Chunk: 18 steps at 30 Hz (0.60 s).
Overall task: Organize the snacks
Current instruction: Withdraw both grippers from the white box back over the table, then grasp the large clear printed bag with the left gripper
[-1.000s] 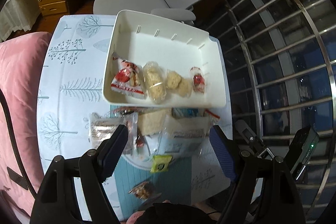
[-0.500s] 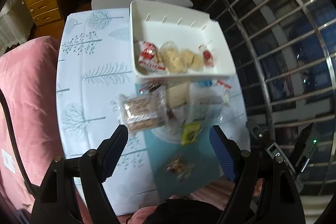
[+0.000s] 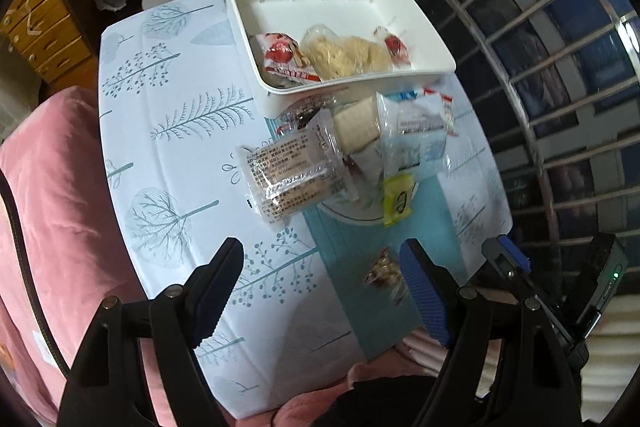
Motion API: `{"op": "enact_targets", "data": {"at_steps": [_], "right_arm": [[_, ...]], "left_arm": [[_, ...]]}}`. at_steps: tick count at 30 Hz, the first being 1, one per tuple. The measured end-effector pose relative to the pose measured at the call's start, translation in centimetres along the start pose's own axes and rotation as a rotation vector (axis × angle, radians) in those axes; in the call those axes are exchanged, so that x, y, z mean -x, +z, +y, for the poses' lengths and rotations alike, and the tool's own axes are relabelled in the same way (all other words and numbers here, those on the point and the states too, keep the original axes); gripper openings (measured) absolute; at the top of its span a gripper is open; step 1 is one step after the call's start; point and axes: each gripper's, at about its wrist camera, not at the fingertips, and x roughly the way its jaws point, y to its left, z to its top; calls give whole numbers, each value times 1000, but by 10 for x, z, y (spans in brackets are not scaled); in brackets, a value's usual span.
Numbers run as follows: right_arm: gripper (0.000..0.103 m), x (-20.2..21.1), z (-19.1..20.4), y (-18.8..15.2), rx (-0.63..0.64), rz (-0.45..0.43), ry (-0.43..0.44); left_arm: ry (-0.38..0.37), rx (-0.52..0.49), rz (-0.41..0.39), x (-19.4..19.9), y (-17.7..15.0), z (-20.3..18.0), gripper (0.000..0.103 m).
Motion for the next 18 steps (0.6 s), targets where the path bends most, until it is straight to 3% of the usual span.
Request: {"op": "enact_targets", "data": {"at_steps": [7, 18], "right_arm": [[80, -7, 12, -24, 166, 46, 16], [81, -54, 26, -52, 439, 213, -12]], "left_arm": [[89, -172, -4, -30, 9, -9, 84], [159, -381, 103, -94, 39, -17, 89]]}}
